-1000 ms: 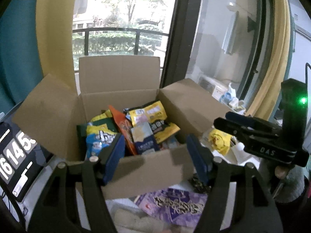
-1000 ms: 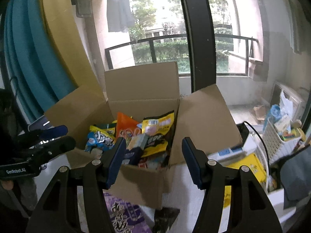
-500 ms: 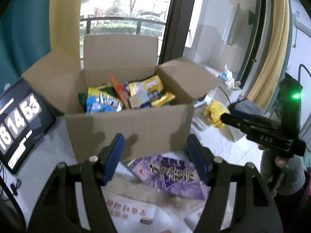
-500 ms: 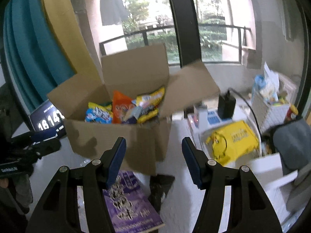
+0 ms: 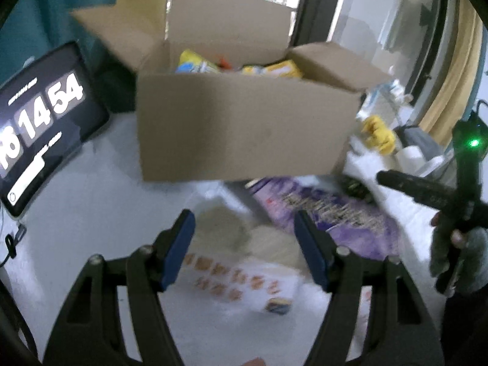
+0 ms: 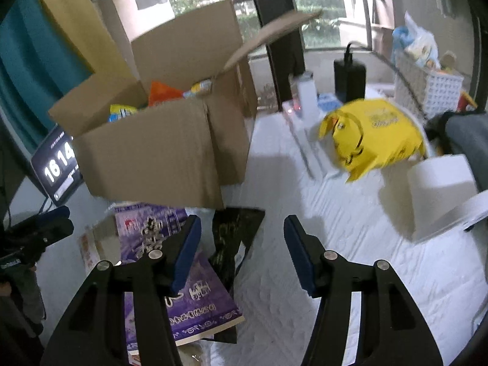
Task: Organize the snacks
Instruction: 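Grasp the black snack bag with right gripper while left reaches toward bread bag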
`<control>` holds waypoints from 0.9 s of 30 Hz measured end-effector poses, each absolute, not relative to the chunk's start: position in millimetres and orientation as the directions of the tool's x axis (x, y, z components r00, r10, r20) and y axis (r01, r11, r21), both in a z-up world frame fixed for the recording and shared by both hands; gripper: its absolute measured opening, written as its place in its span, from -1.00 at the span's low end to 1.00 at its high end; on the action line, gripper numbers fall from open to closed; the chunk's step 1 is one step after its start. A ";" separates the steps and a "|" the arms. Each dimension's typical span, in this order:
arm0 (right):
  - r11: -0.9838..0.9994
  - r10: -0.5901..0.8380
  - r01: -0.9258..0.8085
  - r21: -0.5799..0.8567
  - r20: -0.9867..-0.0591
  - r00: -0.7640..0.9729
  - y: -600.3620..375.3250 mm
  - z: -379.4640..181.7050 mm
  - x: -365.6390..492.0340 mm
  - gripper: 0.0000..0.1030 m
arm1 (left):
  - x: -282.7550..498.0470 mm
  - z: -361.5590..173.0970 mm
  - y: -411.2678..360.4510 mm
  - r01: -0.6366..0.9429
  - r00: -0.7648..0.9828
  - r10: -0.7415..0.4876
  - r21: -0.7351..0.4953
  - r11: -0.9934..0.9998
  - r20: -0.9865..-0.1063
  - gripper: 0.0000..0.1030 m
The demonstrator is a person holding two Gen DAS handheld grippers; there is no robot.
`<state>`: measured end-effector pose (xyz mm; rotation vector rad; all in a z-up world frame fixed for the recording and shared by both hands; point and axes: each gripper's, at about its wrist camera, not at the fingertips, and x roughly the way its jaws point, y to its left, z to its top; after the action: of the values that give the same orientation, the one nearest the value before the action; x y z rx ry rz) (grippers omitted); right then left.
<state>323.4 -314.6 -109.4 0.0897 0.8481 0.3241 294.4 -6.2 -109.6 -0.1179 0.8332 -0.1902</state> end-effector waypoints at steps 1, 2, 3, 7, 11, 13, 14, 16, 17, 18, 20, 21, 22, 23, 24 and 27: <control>0.946 0.319 -0.251 0.206 -0.731 0.603 -311.5 -114.2 324.5 0.18 | 294.6 -113.4 -2.6 0.115 0.652 -0.213 -0.183 0.976 -0.727 0.51; 0.945 0.322 -0.256 0.206 -0.737 0.594 -309.6 -116.1 325.1 0.18 | 295.2 -117.9 2.2 0.105 0.649 -0.211 -0.189 0.976 -0.731 0.53; 0.943 0.324 -0.261 0.205 -0.744 0.585 -306.4 -119.0 325.8 0.18 | 295.9 -120.7 4.8 0.098 0.647 -0.207 -0.188 0.977 -0.734 0.53; 0.941 0.326 -0.273 0.202 -0.762 0.559 -301.9 -130.2 328.6 0.18 | 303.7 -136.4 12.5 0.068 0.625 -0.193 -0.193 0.979 -0.757 0.54; 0.946 0.312 -0.256 0.200 -0.782 0.540 -300.6 -141.0 334.4 0.18 | 306.8 -150.5 8.0 0.079 0.610 -0.183 -0.170 0.982 -0.771 0.60; 0.949 0.302 -0.248 0.196 -0.793 0.528 -299.8 -148.0 336.0 0.15 | 304.5 -150.0 7.9 0.081 0.607 -0.176 -0.160 0.984 -0.775 0.64; 0.947 0.309 -0.250 0.203 -0.791 0.528 -299.9 -149.5 335.6 0.14 | 302.4 -149.6 9.2 0.083 0.603 -0.177 -0.160 0.984 -0.778 0.64; 0.941 0.324 -0.261 0.214 -0.786 0.526 -299.1 -150.6 334.3 -0.09 | 298.3 -150.7 10.1 0.094 0.598 -0.172 -0.145 0.985 -0.783 0.65; 0.937 0.336 -0.271 0.221 -0.783 0.523 -298.7 -150.4 333.2 -0.20 | 295.2 -150.8 10.9 0.097 0.597 -0.171 -0.141 0.985 -0.783 0.65; 0.933 0.343 -0.282 0.222 -0.782 0.520 -296.1 -149.9 331.3 -0.33 | 292.4 -150.7 13.1 0.093 0.596 -0.167 -0.140 0.986 -0.785 0.65; 0.937 0.321 -0.295 0.185 -0.786 0.529 -290.1 -149.7 326.9 -0.40 | 287.6 -150.9 16.5 0.073 0.593 -0.153 -0.136 0.988 -0.791 0.65; 0.935 0.326 -0.304 0.185 -0.787 0.523 -287.9 -149.5 324.9 -0.46 | 285.1 -149.7 18.1 0.054 0.592 -0.138 -0.131 0.990 -0.794 0.65; 0.929 0.340 -0.313 0.197 -0.789 0.512 -286.3 -149.0 322.2 -0.49 | 282.4 -147.9 20.6 0.031 0.590 -0.122 -0.128 0.991 -0.798 0.65; 0.926 0.344 -0.319 0.199 -0.792 0.505 -284.5 -148.6 319.2 -0.50 | 279.6 -146.4 20.4 0.021 0.591 -0.126 -0.142 0.990 -0.797 0.65; 0.925 0.346 -0.325 0.197 -0.793 0.501 -283.5 -148.5 317.0 -0.51 | 273.9 -143.0 21.3 0.018 0.596 -0.146 -0.169 0.986 -0.790 0.65; 0.921 0.349 -0.338 0.193 -0.796 0.496 -282.4 -147.7 305.7 -0.56 | 260.8 -135.5 4.9 0.069 0.603 -0.186 -0.181 0.981 -0.776 0.65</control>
<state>305.7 -282.4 -147.7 0.0115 0.9664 0.4161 260.8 4.9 -135.5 -0.1377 0.9123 -0.1478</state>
